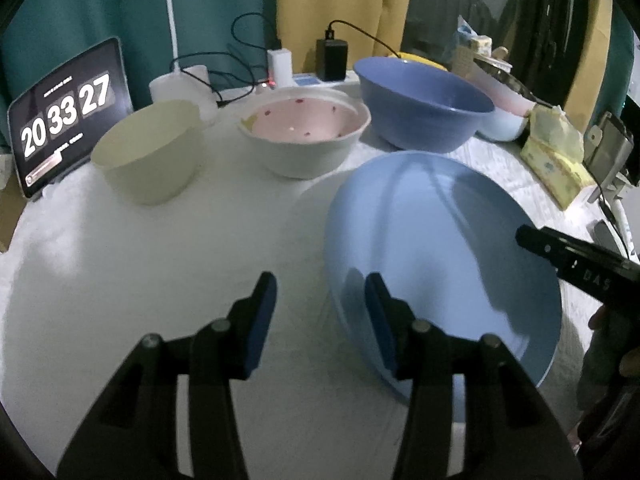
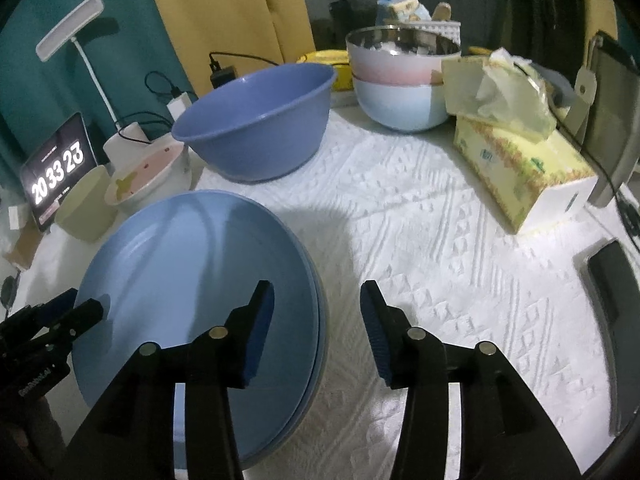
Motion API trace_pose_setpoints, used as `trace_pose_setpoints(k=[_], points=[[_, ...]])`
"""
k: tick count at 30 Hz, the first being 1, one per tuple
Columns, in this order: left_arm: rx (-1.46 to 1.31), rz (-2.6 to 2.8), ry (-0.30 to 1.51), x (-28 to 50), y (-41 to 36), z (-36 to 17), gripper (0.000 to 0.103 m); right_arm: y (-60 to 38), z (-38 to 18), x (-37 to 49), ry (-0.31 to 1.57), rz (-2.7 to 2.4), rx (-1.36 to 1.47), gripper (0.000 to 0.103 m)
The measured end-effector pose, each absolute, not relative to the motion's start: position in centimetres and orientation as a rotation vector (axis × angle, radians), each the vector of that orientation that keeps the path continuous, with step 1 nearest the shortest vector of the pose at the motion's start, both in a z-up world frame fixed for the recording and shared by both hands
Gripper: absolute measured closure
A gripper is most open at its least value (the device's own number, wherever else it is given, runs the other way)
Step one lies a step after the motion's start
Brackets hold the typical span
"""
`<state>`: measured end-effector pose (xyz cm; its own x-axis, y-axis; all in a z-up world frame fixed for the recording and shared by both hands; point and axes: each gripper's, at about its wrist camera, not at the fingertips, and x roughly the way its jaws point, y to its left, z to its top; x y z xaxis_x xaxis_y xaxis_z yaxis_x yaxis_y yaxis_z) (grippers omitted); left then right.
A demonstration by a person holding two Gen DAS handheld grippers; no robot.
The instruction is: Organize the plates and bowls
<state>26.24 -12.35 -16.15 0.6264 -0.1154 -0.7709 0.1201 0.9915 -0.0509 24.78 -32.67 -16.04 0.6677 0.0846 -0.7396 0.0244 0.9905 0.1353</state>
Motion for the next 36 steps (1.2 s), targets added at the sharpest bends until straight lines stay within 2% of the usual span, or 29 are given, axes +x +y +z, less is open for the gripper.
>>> trace_pose_setpoints(k=[29, 36], points=[[0.064, -0.213, 0.837, 27.0, -15.0, -16.7, 0.057, -31.7, -17.4, 25.7, 0.858, 0.106, 0.200, 0.056], [0.069, -0.206, 0.832, 26.8, -15.1, -16.5, 0.058, -31.7, -17.3, 25.4, 0.854, 0.080, 0.206, 0.062]])
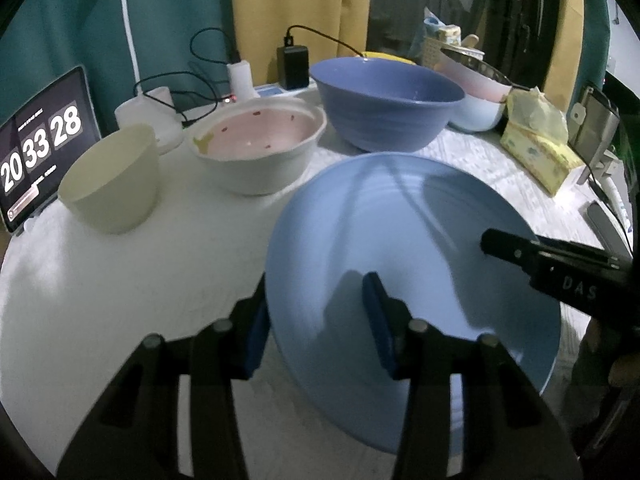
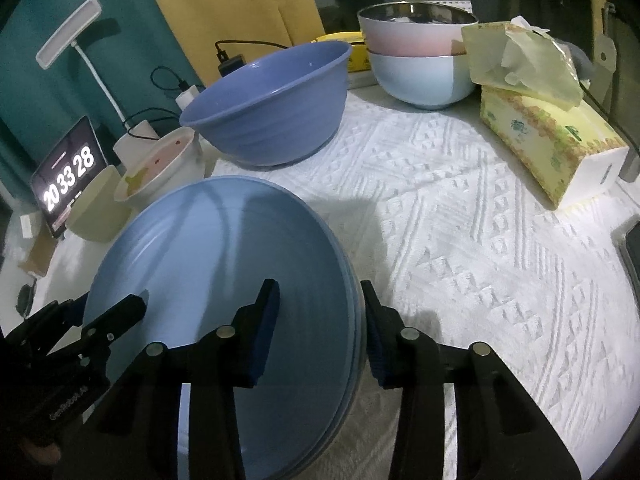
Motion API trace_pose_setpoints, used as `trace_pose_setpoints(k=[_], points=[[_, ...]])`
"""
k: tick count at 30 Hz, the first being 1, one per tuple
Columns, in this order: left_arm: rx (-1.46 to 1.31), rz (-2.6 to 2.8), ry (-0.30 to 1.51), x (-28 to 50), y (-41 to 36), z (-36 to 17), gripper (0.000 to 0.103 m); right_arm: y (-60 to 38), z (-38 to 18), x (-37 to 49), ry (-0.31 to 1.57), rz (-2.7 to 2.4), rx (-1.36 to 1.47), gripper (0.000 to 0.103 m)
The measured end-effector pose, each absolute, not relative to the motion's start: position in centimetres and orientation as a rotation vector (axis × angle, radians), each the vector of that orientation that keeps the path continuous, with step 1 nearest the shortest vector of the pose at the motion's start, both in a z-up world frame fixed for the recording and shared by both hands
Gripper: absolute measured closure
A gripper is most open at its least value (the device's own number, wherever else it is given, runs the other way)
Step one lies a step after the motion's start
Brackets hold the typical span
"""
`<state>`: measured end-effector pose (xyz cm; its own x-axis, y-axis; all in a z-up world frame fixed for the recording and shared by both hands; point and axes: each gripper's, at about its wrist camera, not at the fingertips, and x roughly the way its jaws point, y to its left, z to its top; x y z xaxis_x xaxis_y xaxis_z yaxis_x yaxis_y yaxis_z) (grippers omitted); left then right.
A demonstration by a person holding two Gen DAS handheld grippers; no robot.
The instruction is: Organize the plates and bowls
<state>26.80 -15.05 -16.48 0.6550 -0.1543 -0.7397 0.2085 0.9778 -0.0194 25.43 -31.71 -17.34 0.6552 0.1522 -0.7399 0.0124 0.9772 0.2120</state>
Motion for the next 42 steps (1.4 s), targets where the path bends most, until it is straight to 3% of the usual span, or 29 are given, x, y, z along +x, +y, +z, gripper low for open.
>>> trace_pose_setpoints(k=[22, 42], points=[[0.059, -0.201, 0.788, 25.3, -13.4, -15.2, 0.058, -30.7, -15.5, 24.0, 0.830, 0.056, 0.178, 0.077], [-0.005, -0.173, 0.770, 23.9, -9.4, -14.9, 0.058, -27.3, -14.4, 23.2, 0.826, 0.091, 0.145, 0.078]])
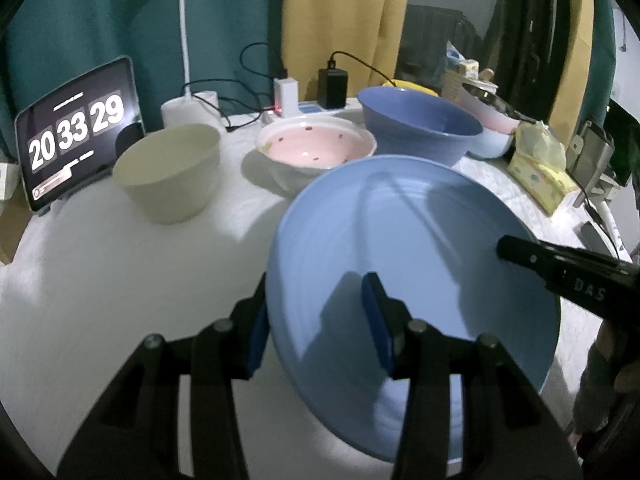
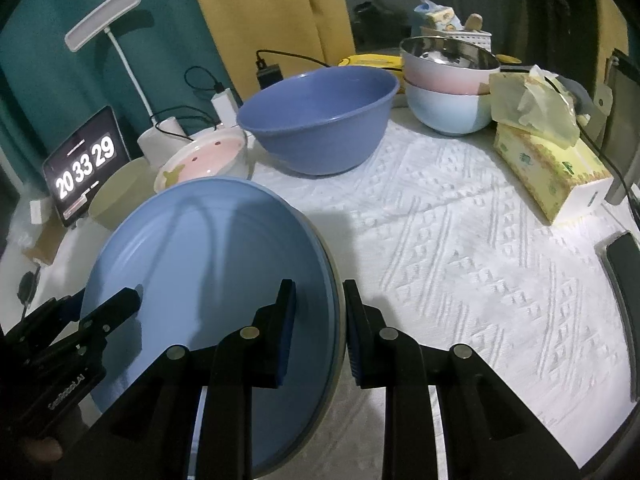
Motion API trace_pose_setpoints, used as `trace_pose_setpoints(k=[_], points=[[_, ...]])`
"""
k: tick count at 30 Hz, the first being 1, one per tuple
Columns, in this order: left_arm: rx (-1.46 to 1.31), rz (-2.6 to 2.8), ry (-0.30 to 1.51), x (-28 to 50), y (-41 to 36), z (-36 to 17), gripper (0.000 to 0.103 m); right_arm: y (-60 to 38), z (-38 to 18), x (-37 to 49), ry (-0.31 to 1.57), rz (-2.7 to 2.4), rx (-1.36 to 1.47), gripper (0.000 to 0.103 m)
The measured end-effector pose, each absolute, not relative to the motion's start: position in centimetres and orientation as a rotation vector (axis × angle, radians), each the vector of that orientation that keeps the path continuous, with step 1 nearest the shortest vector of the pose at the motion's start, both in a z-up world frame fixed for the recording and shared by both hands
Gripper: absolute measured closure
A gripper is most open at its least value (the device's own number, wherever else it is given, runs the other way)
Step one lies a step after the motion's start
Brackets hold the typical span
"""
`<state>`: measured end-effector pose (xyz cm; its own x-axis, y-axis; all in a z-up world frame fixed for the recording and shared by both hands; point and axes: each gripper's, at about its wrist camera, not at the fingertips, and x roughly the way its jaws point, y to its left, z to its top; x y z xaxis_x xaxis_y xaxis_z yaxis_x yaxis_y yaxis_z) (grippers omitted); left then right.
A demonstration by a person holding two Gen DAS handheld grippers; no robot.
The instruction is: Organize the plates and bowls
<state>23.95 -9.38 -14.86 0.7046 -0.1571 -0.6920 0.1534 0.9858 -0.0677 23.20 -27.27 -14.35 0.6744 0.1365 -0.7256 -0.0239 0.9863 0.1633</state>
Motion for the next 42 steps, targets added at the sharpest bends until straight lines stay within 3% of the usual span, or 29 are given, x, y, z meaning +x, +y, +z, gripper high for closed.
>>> trace_pose_setpoints(k=[42], points=[[-0.157, -0.019, 0.760, 21.1, 6.2, -16.4, 0.058, -11.5, -14.0, 24.6, 0.861, 0.249, -0.006, 0.078]])
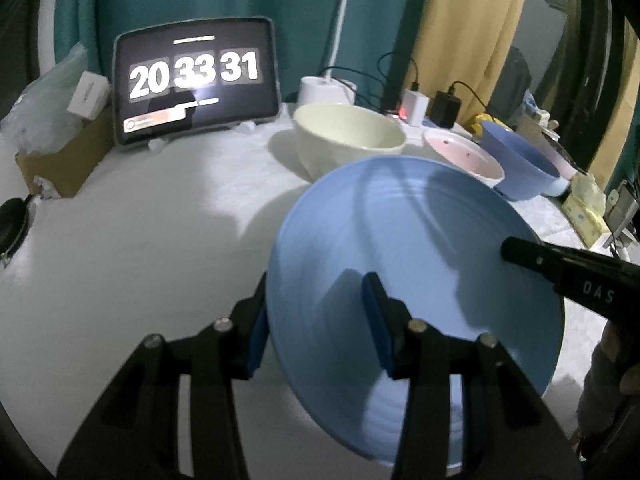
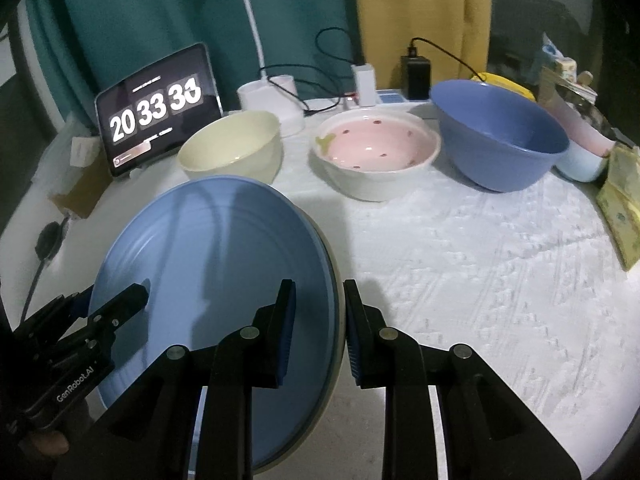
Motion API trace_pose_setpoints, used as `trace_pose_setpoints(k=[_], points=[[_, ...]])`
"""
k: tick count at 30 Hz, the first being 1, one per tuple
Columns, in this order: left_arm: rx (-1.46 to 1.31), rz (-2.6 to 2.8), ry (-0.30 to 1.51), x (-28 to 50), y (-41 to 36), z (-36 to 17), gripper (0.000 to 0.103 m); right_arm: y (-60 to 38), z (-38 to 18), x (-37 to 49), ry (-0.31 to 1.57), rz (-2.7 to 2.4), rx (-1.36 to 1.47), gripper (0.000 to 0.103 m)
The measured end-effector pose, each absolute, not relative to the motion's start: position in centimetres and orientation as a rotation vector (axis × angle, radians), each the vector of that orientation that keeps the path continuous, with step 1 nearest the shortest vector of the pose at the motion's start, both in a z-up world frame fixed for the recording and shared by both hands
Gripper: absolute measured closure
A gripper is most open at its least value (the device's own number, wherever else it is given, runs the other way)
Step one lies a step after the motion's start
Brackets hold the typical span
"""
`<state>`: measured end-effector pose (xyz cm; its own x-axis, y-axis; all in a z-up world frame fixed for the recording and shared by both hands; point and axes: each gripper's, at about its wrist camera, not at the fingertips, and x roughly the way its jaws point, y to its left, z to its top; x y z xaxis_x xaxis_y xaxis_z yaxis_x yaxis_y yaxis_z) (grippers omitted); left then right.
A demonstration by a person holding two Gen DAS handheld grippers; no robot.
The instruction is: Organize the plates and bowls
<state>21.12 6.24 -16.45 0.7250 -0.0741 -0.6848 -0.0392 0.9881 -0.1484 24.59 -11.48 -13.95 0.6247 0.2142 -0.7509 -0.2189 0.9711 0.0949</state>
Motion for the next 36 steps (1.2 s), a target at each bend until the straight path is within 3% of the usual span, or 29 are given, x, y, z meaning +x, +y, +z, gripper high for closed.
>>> trace_pose_setpoints(k=[18, 31, 36], points=[[-0.177, 0.051, 0.787, 20.7, 10.5, -17.4, 0.058, -6.7, -15.8, 25.7, 0.909, 0.324, -0.026, 0.078], [-0.086, 0.061, 0.782, 20.5, 8.9, -17.6, 0.058, -6.8, -17.4, 25.7, 0.959, 0.302, -0.040, 0.074], [-0.082, 0.068, 0.789, 20.7, 8.5, -17.6, 0.053, -6.8, -17.9, 25.6, 0.952, 0.297, -0.053, 0.073]])
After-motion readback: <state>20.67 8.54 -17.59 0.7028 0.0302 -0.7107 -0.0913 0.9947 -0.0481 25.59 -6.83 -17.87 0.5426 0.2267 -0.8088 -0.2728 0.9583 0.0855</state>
